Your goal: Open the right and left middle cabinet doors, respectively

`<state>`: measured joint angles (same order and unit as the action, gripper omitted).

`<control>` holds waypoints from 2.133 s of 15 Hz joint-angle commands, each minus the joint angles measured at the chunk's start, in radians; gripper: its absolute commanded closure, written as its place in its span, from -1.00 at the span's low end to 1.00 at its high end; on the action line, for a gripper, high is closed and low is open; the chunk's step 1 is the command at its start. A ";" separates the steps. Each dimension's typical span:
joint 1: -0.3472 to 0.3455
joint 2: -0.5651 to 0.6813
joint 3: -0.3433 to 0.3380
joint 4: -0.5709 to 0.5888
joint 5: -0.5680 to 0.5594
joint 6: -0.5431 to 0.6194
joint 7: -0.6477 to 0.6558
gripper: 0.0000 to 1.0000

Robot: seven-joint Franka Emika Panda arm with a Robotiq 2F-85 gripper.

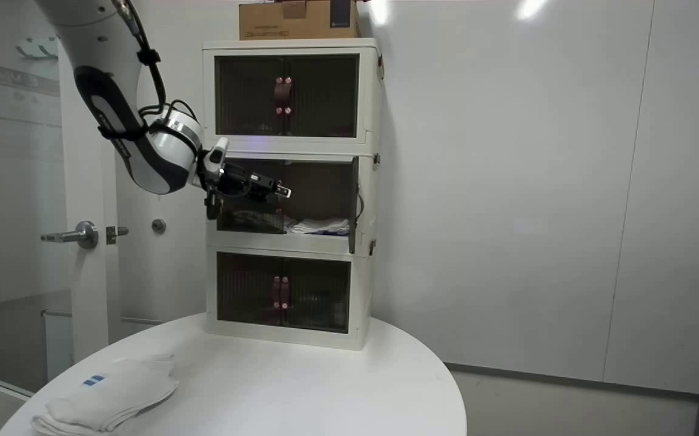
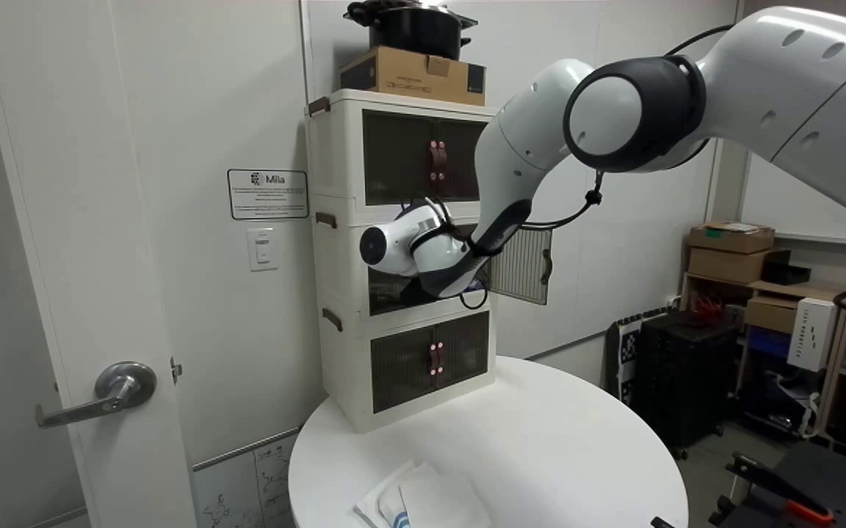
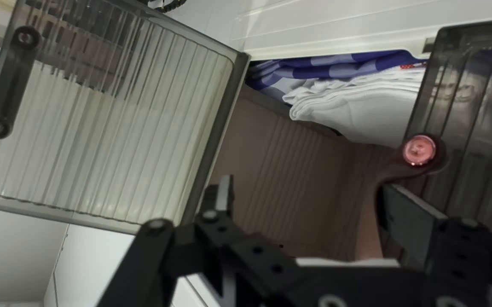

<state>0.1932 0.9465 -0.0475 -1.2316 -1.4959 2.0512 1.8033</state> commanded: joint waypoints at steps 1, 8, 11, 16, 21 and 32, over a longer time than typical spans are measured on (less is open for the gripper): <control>-0.041 -0.034 -0.008 -0.066 -0.051 0.097 0.059 -0.29; -0.050 -0.071 -0.003 -0.115 -0.101 0.184 0.094 0.60; -0.035 -0.083 0.004 -0.135 -0.091 0.167 0.067 0.83; -0.017 -0.090 0.011 -0.151 -0.084 0.137 0.048 0.80; 0.017 -0.110 0.018 -0.194 -0.085 0.068 -0.008 0.81; 0.000 -0.173 0.095 -0.329 -0.051 0.007 -0.081 0.28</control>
<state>0.2157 0.8226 0.0273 -1.5174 -1.5695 2.0637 1.7395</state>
